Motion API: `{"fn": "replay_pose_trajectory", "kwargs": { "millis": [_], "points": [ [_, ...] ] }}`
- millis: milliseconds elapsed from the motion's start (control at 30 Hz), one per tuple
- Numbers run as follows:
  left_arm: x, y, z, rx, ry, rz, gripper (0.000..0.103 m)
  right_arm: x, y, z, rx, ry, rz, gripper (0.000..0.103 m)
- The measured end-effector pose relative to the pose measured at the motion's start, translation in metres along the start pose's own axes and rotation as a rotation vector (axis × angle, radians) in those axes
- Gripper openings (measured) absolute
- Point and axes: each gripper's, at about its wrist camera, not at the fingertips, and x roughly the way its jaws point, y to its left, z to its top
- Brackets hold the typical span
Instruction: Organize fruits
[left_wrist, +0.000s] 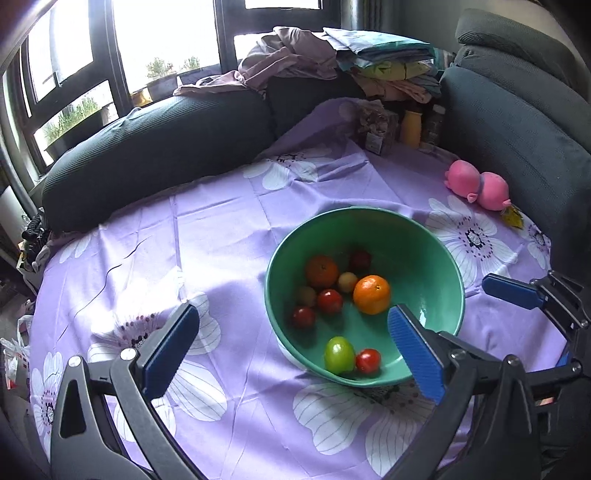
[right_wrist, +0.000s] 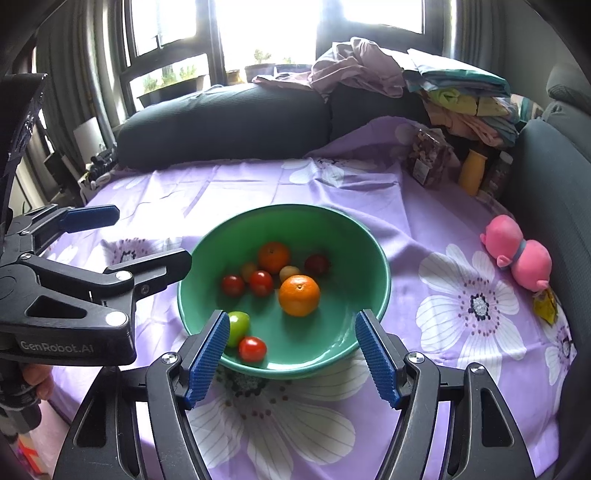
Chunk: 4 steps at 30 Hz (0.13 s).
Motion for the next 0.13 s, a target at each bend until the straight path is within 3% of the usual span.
{"fn": "replay_pose_trajectory", "kwargs": {
  "millis": [133],
  "points": [
    [0.0024,0.0020,0.0012,-0.011,0.006,0.003,0.102,0.0015,-0.0009,-0.0005,0.004,0.002,0.000,0.071]
  ]
}}
